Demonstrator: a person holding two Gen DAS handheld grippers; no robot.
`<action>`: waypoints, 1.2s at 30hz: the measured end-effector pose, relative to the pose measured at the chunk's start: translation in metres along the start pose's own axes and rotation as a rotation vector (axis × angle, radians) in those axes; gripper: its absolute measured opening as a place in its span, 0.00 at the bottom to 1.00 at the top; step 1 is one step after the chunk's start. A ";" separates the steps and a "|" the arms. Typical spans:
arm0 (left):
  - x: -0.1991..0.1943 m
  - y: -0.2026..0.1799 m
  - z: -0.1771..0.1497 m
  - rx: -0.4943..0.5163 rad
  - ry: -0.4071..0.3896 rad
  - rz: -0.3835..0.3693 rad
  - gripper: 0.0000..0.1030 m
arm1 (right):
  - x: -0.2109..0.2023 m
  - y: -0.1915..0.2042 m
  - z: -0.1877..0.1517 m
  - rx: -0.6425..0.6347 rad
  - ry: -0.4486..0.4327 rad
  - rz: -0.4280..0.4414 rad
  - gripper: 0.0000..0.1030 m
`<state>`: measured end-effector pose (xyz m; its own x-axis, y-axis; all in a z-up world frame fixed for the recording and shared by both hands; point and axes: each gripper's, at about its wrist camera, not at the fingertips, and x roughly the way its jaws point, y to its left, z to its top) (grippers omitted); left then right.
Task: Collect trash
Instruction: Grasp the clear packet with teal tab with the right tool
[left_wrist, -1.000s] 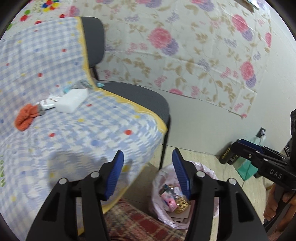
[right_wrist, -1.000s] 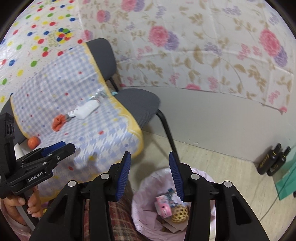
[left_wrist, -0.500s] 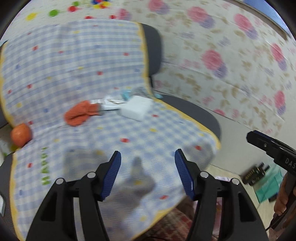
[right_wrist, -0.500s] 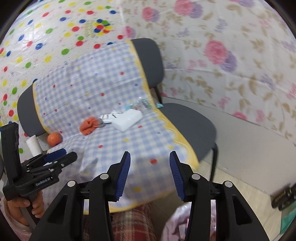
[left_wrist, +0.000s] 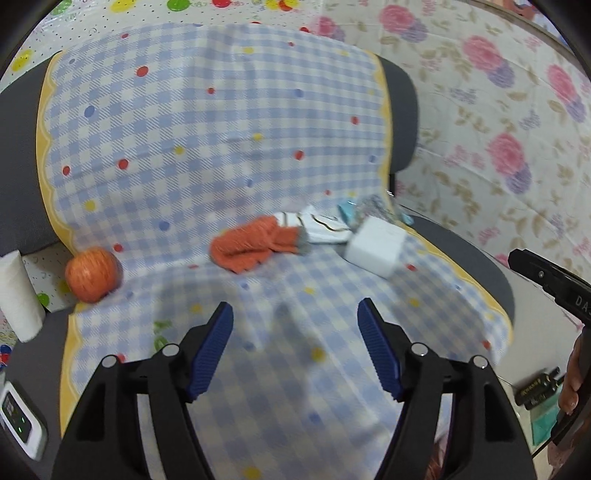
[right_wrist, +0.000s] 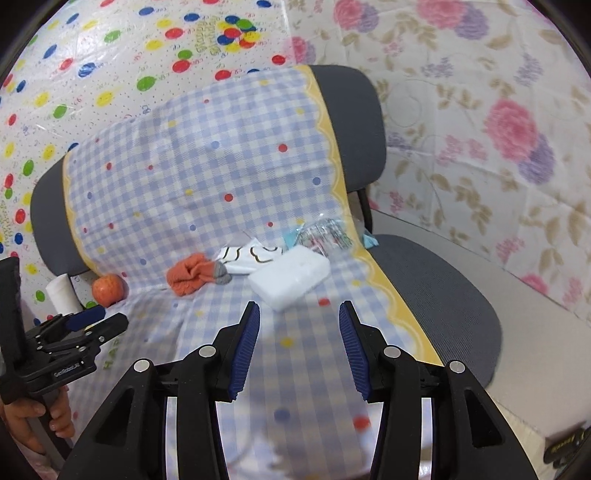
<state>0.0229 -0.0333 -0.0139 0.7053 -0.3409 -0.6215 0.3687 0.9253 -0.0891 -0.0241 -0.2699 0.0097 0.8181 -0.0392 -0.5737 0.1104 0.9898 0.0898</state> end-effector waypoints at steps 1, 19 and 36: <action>0.006 0.004 0.005 -0.003 0.005 0.012 0.67 | 0.007 0.001 0.004 -0.001 0.004 0.000 0.49; 0.101 0.060 0.085 -0.037 0.037 0.140 0.68 | 0.183 0.041 0.092 -0.107 0.137 -0.080 0.60; 0.169 0.077 0.085 -0.049 0.126 0.124 0.68 | 0.301 0.057 0.072 -0.356 0.350 -0.303 0.66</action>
<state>0.2221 -0.0338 -0.0597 0.6607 -0.2029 -0.7227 0.2517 0.9669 -0.0414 0.2688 -0.2353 -0.0990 0.5379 -0.3405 -0.7711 0.0651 0.9288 -0.3647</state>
